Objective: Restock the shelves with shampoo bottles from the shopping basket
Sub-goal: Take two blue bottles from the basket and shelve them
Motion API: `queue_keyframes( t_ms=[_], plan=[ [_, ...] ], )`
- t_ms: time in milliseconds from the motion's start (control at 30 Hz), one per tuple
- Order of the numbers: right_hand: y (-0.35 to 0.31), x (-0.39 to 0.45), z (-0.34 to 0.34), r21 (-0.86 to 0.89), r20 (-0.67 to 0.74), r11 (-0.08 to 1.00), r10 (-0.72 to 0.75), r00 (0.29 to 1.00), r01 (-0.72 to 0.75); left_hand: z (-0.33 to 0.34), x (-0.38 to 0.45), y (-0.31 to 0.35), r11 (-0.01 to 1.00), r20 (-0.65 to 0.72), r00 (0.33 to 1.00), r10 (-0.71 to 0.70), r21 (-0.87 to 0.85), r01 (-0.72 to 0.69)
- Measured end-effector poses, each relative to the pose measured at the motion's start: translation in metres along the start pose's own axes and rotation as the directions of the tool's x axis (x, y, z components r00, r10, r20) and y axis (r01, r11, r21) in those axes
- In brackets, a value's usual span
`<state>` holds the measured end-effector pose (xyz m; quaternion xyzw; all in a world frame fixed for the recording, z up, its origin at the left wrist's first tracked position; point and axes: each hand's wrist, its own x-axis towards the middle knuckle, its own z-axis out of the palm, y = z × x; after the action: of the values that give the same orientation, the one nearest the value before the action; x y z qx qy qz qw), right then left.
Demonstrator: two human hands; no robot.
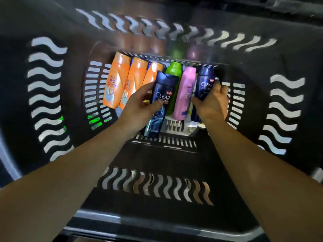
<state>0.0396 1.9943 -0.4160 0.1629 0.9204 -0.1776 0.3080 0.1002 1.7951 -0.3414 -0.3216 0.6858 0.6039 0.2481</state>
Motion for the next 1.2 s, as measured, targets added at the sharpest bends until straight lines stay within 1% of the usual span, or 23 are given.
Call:
queue_keyframes(
  t_ms=[167,300,400,500,567,667,700,833,967,1100,1167,1200],
  plan=[
    [-0.008,-0.002,0.013,0.089,-0.080,0.995,0.050,0.996,-0.043,-0.004,0.001,-0.004,1.000,-0.046,0.999,-0.014,-0.002,0.014],
    [-0.007,-0.009,0.016,0.138,-0.066,0.989,0.053,0.996,-0.043,-0.010,-0.001,-0.004,0.999,-0.041,0.999,0.010,0.035,-0.009],
    [-0.007,-0.031,0.005,0.183,-0.052,0.983,0.012,0.999,-0.002,-0.015,-0.011,0.003,0.993,-0.029,0.997,0.072,0.100,-0.068],
    [-0.012,-0.069,-0.024,0.242,-0.048,0.967,-0.073,0.996,0.083,-0.020,-0.035,0.023,0.986,-0.042,0.993,0.106,0.135,-0.100],
    [-0.021,-0.100,-0.053,0.294,-0.032,0.946,-0.130,0.991,0.134,-0.026,-0.055,0.045,0.985,-0.041,0.992,0.120,0.131,-0.114],
    [-0.038,-0.150,-0.105,0.339,-0.021,0.927,-0.164,0.986,0.161,-0.042,-0.093,0.095,0.989,-0.007,0.995,0.095,0.114,-0.093],
    [-0.045,-0.168,-0.125,0.341,-0.035,0.924,-0.170,0.985,0.171,-0.049,-0.109,0.116,0.986,0.001,0.993,0.117,0.117,-0.117],
    [-0.083,-0.233,-0.214,0.342,-0.106,0.904,-0.233,0.967,0.256,-0.075,-0.177,0.208,0.954,0.027,0.956,0.293,0.064,-0.294],
    [-0.119,-0.294,-0.307,0.368,-0.211,0.860,-0.292,0.933,0.353,-0.101,-0.249,0.293,0.926,0.025,0.929,0.368,0.080,-0.369],
    [-0.143,-0.349,-0.394,0.384,-0.353,0.797,-0.340,0.872,0.466,-0.114,-0.314,0.367,0.894,0.022,0.899,0.436,0.098,-0.436],
    [-0.148,-0.372,-0.437,0.408,-0.408,0.760,-0.344,0.846,0.506,-0.112,-0.346,0.407,0.868,0.036,0.872,0.488,0.091,-0.489],
    [-0.149,-0.382,-0.459,0.407,-0.441,0.741,-0.352,0.825,0.534,-0.109,-0.362,0.428,0.841,0.037,0.847,0.530,0.102,-0.531]
  ],
)
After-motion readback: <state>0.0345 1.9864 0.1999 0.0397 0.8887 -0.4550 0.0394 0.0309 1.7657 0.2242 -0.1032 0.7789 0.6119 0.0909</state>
